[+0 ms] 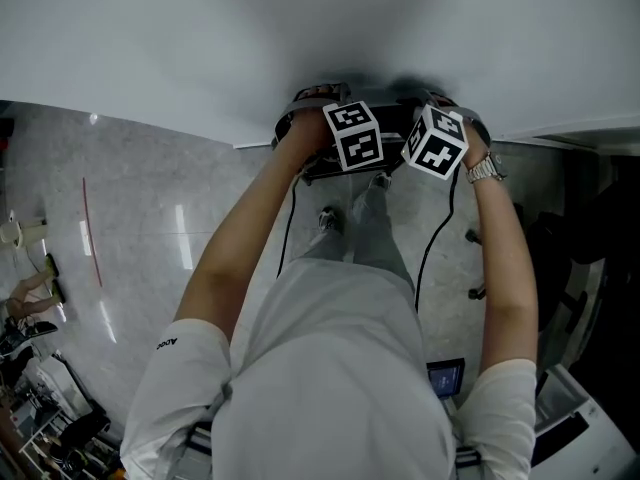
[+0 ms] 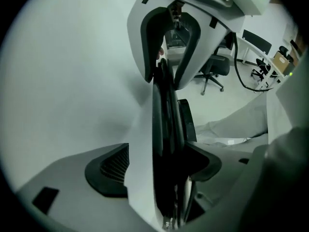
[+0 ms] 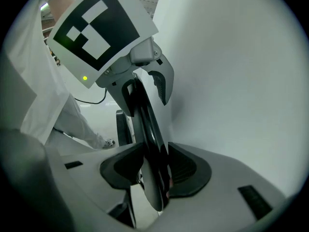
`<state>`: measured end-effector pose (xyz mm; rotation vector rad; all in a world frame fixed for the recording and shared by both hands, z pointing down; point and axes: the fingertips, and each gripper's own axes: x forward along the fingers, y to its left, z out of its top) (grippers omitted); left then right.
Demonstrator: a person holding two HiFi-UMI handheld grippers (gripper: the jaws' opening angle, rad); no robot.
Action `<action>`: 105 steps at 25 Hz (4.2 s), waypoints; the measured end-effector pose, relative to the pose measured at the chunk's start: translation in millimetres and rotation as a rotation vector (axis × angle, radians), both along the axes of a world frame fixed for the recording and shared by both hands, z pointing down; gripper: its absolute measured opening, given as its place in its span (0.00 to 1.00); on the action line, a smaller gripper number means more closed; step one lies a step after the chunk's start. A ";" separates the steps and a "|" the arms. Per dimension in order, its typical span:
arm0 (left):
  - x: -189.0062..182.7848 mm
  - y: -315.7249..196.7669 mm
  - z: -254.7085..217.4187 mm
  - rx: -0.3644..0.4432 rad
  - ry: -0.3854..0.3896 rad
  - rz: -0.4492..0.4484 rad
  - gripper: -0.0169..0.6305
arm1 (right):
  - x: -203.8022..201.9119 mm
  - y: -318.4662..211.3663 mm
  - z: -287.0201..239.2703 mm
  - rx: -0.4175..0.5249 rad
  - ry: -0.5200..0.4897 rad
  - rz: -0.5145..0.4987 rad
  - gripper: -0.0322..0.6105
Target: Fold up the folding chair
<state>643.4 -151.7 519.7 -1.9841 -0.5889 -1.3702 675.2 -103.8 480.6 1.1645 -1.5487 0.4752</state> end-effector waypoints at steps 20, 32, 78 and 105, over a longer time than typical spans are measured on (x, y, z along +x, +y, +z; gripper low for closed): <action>-23.9 -8.6 -45.8 -0.002 0.094 -0.098 0.52 | 22.9 -22.9 4.0 0.090 0.005 0.060 0.30; -28.2 -4.8 -21.1 -0.005 0.088 -0.083 0.48 | 34.2 -39.8 3.1 0.181 0.179 0.176 0.32; -155.0 75.1 -123.8 -0.542 0.902 -0.947 0.05 | -102.1 104.9 -92.3 0.762 -0.612 0.645 0.06; -363.1 180.3 -140.9 -0.189 1.148 -1.549 0.05 | -289.3 142.4 -92.8 0.551 -0.873 0.011 0.06</action>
